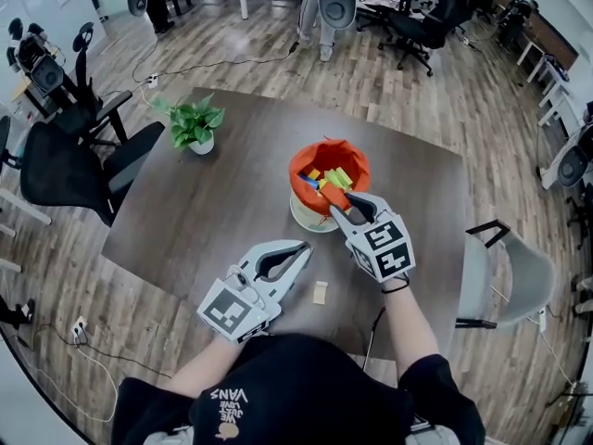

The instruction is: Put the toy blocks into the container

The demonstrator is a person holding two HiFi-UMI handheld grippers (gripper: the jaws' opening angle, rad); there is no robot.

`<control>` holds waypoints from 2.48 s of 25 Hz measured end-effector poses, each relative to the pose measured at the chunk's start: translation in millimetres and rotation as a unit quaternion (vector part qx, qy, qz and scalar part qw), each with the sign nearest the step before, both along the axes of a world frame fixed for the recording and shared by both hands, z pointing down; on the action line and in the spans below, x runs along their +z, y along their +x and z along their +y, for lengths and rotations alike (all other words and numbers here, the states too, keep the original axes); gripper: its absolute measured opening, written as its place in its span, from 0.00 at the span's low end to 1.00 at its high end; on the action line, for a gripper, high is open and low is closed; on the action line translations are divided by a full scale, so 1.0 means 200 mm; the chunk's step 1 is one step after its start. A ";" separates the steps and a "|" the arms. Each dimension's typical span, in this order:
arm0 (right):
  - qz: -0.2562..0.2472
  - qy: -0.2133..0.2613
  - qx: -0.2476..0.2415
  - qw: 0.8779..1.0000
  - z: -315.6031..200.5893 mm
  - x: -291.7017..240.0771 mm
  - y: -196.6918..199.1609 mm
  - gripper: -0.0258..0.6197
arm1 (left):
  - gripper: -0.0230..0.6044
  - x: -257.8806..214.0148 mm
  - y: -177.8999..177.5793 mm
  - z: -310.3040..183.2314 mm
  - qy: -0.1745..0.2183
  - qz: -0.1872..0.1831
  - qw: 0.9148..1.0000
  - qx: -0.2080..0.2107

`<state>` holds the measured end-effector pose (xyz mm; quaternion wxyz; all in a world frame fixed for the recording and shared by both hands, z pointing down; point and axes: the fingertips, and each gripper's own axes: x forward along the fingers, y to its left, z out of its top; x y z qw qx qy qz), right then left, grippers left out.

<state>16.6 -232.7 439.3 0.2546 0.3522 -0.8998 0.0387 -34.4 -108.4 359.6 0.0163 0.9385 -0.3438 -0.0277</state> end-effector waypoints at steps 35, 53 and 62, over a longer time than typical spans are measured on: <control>0.014 0.010 0.020 1.000 -0.20 0.07 -0.03 0.26 | 0.05 0.01 -0.03 0.01 -0.002 0.001 1.000 -0.014; -0.082 0.063 0.051 0.993 0.09 -0.11 0.11 0.07 | 0.05 0.01 -0.03 -0.01 0.000 0.000 1.000 -0.008; -0.084 0.082 0.066 0.991 0.29 -0.14 0.23 0.07 | 0.05 0.03 0.06 0.00 -0.002 0.004 1.000 0.022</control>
